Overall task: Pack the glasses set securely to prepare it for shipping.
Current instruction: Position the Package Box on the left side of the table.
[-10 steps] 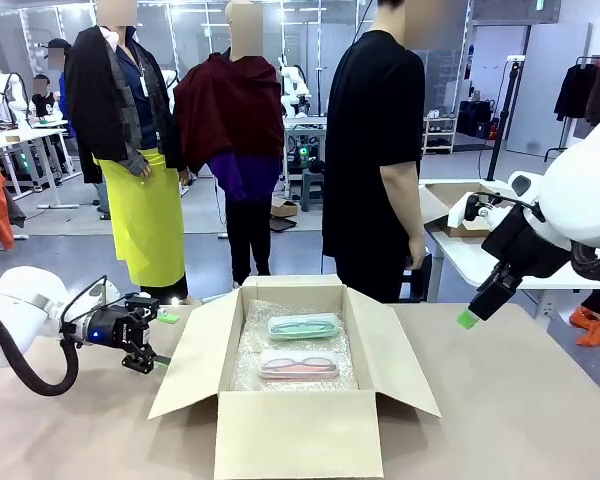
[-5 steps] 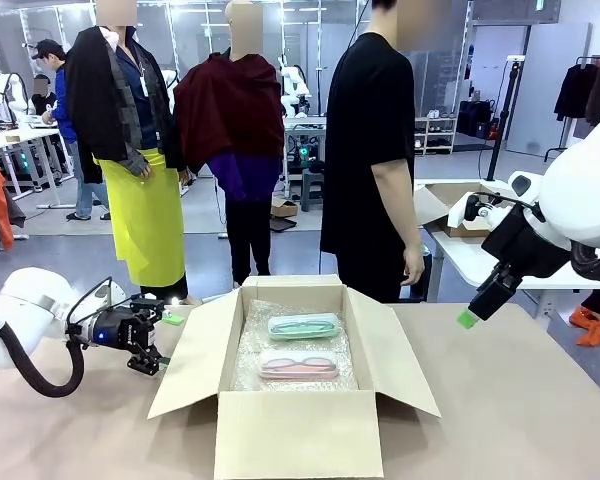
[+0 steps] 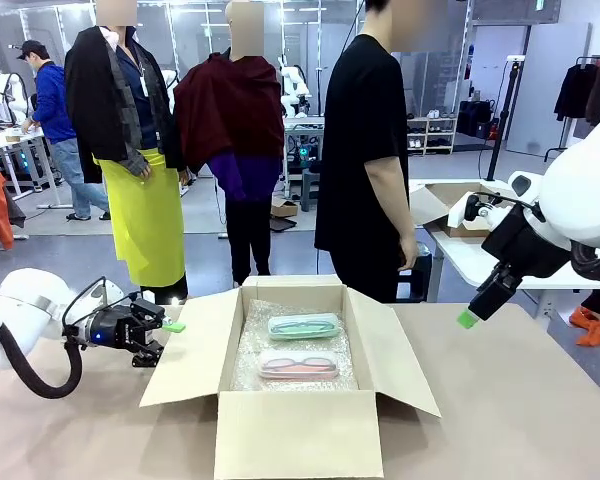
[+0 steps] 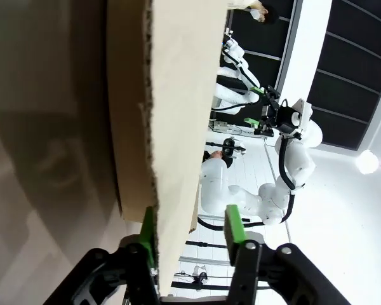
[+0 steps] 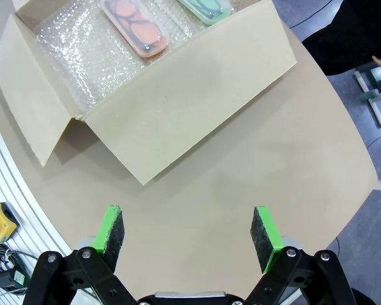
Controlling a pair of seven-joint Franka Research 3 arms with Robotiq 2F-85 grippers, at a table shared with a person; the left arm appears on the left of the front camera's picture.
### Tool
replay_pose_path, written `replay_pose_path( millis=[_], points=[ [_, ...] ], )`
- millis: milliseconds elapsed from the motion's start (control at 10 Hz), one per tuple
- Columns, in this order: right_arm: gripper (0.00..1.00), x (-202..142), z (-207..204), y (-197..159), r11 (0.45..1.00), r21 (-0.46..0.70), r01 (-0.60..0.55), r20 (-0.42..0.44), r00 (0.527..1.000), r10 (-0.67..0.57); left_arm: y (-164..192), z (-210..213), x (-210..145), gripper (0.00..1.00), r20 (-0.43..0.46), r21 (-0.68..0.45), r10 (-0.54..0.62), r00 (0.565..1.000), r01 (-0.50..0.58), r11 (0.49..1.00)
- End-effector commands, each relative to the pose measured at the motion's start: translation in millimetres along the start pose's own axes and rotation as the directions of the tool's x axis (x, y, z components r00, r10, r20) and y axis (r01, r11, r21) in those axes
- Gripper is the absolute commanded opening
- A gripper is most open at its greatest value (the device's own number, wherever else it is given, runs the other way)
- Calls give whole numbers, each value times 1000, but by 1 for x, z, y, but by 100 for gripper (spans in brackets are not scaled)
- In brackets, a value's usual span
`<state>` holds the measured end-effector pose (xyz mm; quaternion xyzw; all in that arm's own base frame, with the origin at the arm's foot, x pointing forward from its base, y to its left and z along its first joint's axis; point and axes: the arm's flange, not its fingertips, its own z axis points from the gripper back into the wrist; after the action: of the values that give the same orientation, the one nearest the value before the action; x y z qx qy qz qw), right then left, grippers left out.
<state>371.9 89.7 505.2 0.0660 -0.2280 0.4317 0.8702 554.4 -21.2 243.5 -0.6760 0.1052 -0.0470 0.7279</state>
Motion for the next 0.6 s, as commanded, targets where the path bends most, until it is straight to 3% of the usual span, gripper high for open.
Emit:
replay_pose_path(
  millis=[0,100,200,500],
  points=[
    [100,5,1,2,1000,-5,23,-12,1000,-23,-8,7,-4,15,10,-57,-55,998,56,997],
    [100,5,1,2,1000,-5,23,-12,1000,-23,-9,7,-4,4,10,-57,-60,998,61,997],
    [100,5,1,2,1000,-5,23,-12,1000,-23,-9,7,-4,0,8,-57,-59,998,59,997],
    [100,5,1,2,1000,-5,23,-12,1000,-23,-9,10,-4,0,14,-53,-60,998,60,997]
  ],
)
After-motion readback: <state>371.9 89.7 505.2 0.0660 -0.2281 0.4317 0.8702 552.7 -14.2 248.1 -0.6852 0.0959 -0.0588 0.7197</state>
